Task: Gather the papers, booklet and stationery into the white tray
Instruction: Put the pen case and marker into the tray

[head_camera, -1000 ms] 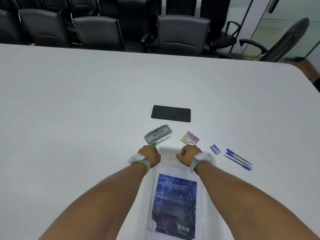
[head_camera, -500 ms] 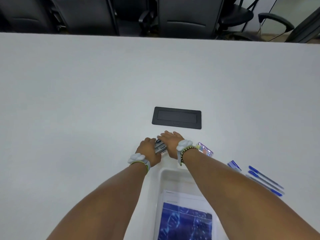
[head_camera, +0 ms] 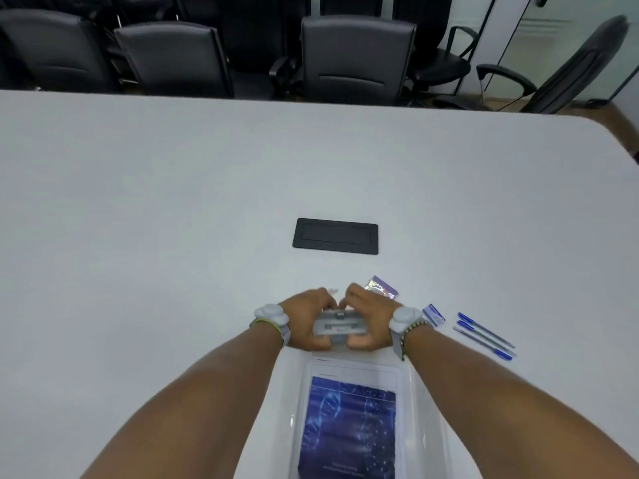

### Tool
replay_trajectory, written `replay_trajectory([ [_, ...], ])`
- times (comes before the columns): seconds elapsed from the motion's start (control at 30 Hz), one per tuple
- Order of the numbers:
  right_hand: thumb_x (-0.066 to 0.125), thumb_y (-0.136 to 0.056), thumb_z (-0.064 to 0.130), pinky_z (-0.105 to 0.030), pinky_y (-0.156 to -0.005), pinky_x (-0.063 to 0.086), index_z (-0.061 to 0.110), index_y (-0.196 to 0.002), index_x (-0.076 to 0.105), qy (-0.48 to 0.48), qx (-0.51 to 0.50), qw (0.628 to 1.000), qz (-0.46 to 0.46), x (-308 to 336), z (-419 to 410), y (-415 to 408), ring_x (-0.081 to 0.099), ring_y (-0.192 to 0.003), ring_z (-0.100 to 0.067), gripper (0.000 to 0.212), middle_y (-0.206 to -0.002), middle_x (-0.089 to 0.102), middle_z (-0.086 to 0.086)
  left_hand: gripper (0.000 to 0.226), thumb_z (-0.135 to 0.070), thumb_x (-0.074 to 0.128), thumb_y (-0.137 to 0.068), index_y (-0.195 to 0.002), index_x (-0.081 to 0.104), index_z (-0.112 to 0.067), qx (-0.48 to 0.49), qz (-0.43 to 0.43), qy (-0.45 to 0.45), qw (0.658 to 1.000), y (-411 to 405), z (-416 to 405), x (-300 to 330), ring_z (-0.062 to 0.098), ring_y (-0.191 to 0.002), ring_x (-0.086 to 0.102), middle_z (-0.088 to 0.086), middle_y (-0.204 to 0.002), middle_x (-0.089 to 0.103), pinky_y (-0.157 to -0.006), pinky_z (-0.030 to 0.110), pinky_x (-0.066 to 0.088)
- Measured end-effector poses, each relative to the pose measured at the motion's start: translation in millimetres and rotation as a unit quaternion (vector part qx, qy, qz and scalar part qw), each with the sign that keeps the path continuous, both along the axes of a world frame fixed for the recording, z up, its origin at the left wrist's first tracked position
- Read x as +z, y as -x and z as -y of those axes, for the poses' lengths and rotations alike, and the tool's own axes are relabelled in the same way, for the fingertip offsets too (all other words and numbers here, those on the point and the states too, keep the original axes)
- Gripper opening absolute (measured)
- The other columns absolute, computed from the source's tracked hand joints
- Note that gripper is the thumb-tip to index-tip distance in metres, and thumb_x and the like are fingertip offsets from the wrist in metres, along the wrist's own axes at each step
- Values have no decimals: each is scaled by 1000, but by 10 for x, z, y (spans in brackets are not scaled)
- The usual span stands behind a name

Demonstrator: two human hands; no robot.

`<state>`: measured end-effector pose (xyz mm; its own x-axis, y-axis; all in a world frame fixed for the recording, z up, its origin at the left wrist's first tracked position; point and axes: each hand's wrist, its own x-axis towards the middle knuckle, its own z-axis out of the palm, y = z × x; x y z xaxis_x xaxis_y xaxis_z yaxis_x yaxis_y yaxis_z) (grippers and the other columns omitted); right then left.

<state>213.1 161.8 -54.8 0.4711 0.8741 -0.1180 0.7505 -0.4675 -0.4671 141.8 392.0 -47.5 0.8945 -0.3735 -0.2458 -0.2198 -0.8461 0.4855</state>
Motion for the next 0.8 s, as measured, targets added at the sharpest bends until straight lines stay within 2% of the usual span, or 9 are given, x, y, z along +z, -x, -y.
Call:
replay_trajectory([
  [0.07, 66, -76, 60, -37, -75, 54, 23, -128, 50, 66, 2, 998, 10, -141, 129, 228, 54, -90, -15, 66, -115, 45, 4, 68, -57, 69, -68, -129, 56, -30, -36, -19, -46, 998, 146, 132, -92, 17, -100, 60, -5, -117, 60, -87, 29, 52],
  [0.13, 64, -82, 54, -41, -85, 54, 20, -136, 51, 93, -17, 995, 19, -343, 215, 418, 57, -102, -22, 66, -123, 51, -1, 68, -57, 65, -71, -131, 59, -26, -61, 9, -109, 992, 247, 237, -244, 23, -106, 58, -1, -118, 60, -92, 34, 50],
  [0.23, 67, -87, 38, -44, -88, 54, 15, -132, 61, 48, -32, 995, 79, -604, 211, 596, 58, -106, -28, 52, -121, 62, -6, 52, -52, 61, -76, -119, 68, -23, -41, 94, -166, 981, 344, 286, -435, 27, -109, 54, 1, -115, 58, -92, 41, 44],
  [0.33, 60, -91, 42, -37, -85, 49, 20, -122, 65, -36, -75, 993, 78, -540, 86, 514, 55, -100, -21, 38, -114, 60, 0, 44, -57, 59, -78, -112, 67, -31, 64, 130, -83, 986, 313, 270, -503, 20, -104, 51, -6, -112, 56, -89, 37, 40],
  [0.4, 59, -94, 31, -37, -85, 49, 18, -116, 66, -99, -147, 983, 45, -517, -76, 281, 58, -98, -22, 27, -111, 60, -1, 29, -46, 61, -81, -105, 66, -32, 173, 141, -30, 974, 141, 180, -548, 20, -99, 55, -8, -107, 60, -83, 35, 39],
  [0.43, 59, -94, 24, -37, -85, 50, 17, -114, 66, -118, -184, 976, 22, -522, -152, 151, 60, -98, -23, 22, -111, 62, -2, 23, -39, 60, -83, -104, 66, -32, 226, 129, -18, 965, 46, 110, -566, 21, -98, 57, -7, -106, 62, -82, 34, 40],
  [0.5, 57, -95, 18, -34, -91, 49, 19, -116, 66, -78, -224, 971, -35, -527, -297, -125, 61, -107, -24, 23, -120, 62, 0, 23, -30, 59, -87, -109, 67, -33, 292, 53, -29, 954, -147, -37, -594, 23, -105, 60, -4, -112, 64, -86, 34, 45],
  [0.63, 61, -92, 19, -30, -98, 47, 27, -118, 67, 82, -210, 967, -117, -618, -597, -506, 59, -118, -22, 28, -132, 60, 2, 31, -30, 70, -88, -120, 68, -33, 266, -100, -86, 955, -433, -253, -711, 22, -117, 62, -3, -124, 64, -94, 28, 48],
  [0.8, 61, -95, 18, -30, -89, 49, 23, -117, 68, 137, -150, 972, -117, -798, -818, -579, 61, -112, -25, 24, -124, 63, -4, 31, -15, 70, -87, -116, 70, -26, 249, -100, -93, 959, -449, -271, -874, 23, -107, 67, 0, -117, 72, -86, 27, 50],
])
